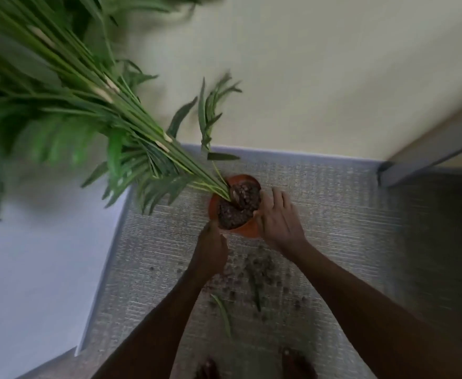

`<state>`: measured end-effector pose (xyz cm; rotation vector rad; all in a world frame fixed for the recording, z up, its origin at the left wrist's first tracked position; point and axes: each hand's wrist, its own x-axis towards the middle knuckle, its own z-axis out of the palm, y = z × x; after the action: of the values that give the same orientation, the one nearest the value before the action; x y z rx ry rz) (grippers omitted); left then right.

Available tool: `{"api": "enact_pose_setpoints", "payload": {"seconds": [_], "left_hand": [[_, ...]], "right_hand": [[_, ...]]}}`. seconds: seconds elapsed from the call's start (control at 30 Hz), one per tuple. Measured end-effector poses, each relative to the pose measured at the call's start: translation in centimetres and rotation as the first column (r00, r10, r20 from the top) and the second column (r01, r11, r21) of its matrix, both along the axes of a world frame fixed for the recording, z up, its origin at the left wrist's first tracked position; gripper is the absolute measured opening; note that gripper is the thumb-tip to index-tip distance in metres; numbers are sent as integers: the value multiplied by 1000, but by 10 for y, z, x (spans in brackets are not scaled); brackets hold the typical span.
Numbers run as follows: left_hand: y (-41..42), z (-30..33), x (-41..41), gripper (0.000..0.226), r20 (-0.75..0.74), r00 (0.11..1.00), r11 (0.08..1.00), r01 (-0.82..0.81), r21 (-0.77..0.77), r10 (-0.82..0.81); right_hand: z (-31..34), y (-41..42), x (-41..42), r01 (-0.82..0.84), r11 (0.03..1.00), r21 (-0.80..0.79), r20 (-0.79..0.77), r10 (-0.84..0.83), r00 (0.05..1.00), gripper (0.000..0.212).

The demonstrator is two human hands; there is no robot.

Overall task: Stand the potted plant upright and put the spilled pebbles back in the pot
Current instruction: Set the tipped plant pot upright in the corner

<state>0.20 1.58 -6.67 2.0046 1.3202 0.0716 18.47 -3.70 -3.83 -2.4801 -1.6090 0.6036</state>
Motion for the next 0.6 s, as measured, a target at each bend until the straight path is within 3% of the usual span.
{"api": "enact_pose_setpoints", "payload": {"seconds": [0.13, 0.23, 0.3, 0.4, 0.47, 0.6], "left_hand": [[20, -70, 6, 49, 202, 978, 996, -59, 61, 45], [40, -118, 9, 45, 134, 964, 970, -240, 49, 231], [53, -139, 16, 40, -1, 914, 904, -402, -147, 407], [63, -155, 24, 28, 143, 767, 692, -461, -555, 626], [69, -158, 21, 24, 191, 732, 644, -406, -649, 654], [78, -151, 14, 19, 236, 780, 633, -249, -733, 579]], "right_hand": [[-81, 22, 6, 3, 998, 59, 1, -3, 1000, 58], [-113, 43, 16, 50, 994, 102, -70, -43, 997, 54], [-126, 58, 24, 58, 990, 126, -60, -51, 997, 48], [-134, 79, 34, 36, 995, 90, 4, -36, 999, 35], [-136, 89, 36, 10, 1000, 22, 39, -11, 999, 33], [-130, 95, 31, 17, 999, -37, 86, -14, 996, 38]]}}
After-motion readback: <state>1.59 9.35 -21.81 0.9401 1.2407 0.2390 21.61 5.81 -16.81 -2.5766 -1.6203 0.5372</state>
